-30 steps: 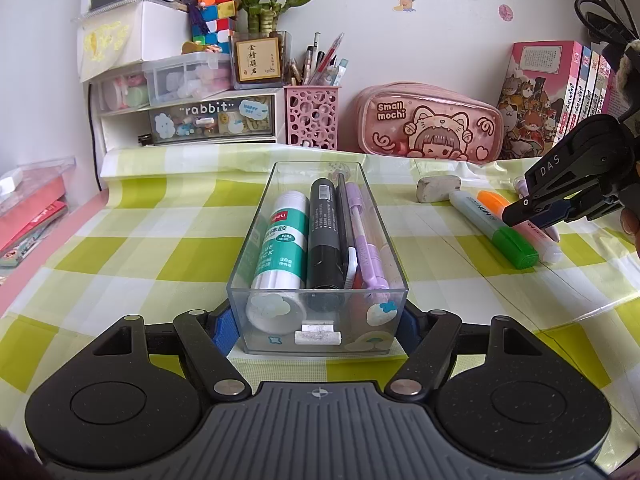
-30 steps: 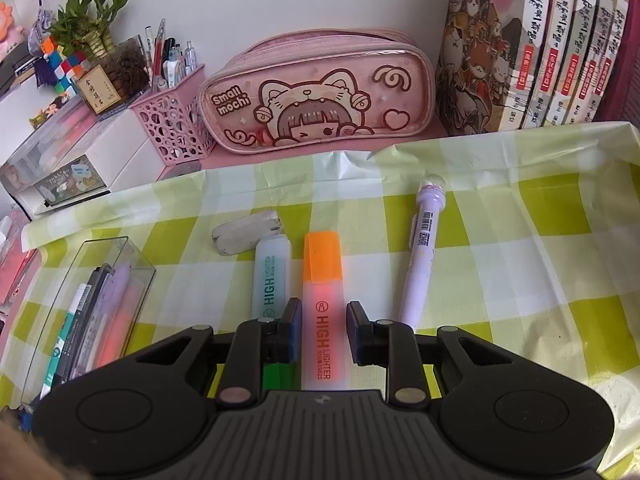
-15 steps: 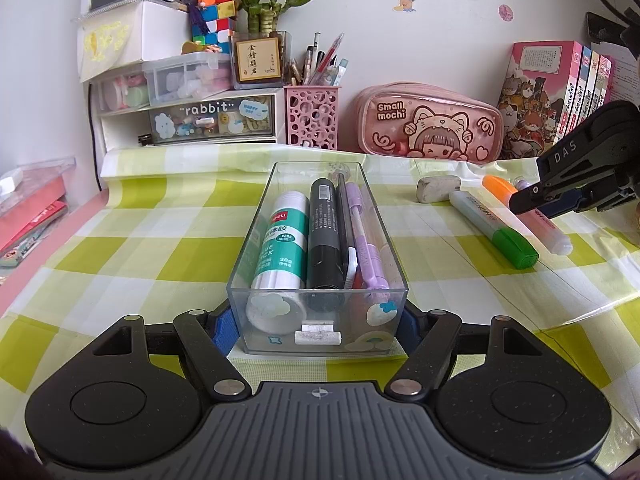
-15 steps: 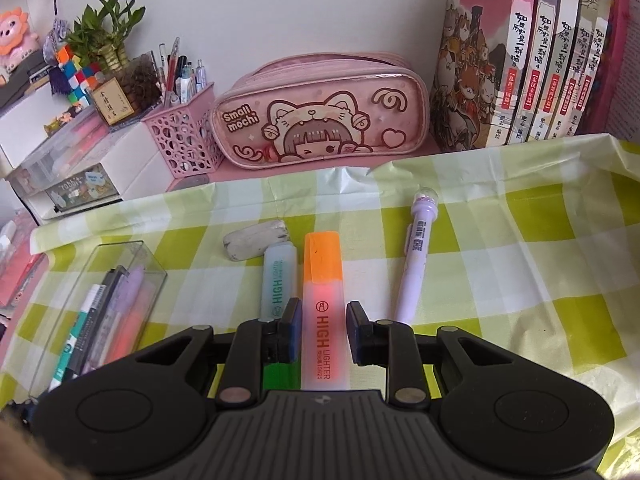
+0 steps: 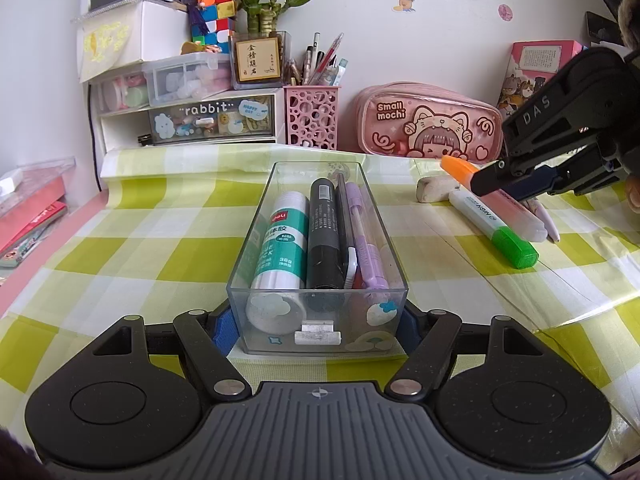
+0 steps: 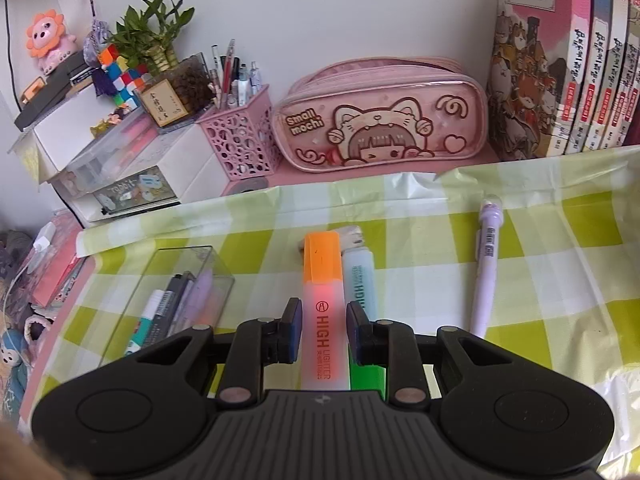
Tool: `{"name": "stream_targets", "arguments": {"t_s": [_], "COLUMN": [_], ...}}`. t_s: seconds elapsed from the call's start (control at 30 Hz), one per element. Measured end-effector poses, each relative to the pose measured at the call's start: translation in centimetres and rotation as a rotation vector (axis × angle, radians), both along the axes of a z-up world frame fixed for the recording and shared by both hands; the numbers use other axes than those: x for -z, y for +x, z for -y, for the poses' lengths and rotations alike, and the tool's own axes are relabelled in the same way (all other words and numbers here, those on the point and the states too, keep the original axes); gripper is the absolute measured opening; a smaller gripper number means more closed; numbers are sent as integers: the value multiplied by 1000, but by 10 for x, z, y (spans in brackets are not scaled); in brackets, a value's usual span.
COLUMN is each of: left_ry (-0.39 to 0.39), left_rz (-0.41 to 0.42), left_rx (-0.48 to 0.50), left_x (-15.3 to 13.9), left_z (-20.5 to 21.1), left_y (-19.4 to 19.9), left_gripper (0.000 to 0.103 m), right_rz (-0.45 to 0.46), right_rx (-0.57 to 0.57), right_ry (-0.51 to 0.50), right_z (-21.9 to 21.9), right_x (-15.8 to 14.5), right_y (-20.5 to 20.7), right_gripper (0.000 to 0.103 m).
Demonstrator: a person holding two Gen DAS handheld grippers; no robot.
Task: Organize stationery
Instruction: 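Lift the orange highlighter and carry it toward the clear tray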
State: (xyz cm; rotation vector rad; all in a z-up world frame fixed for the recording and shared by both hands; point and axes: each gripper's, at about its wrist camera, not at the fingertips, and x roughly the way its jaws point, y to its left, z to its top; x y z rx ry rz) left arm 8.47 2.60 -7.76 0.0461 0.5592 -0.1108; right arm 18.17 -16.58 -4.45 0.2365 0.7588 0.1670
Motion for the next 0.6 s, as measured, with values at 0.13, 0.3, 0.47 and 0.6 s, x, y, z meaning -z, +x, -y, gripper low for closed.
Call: {"name": "stream_targets", "arguments": {"t_s": [0.13,0.3,0.47,0.6], "left_ry": [0,0,0,1], "left_rz": [1,1,1,1], "left_rx": [1,1,0,1], "left_x": [0,0,0,0], "left_z": [0,0,0,0], "left_y": [0,0,0,0], "left_gripper": [73,73,73,73], "right_rz": [-1,-26,-47,-66], "right_rx": [-63,-120,-124,-142], "right_ry": [39,77,108,121], "right_z": [-21,-44,-54,-61], "right_x": [-10,-13,-14,-15], "right_y": [-2,-3,1,5], "right_gripper": [12,12,12,12]}}
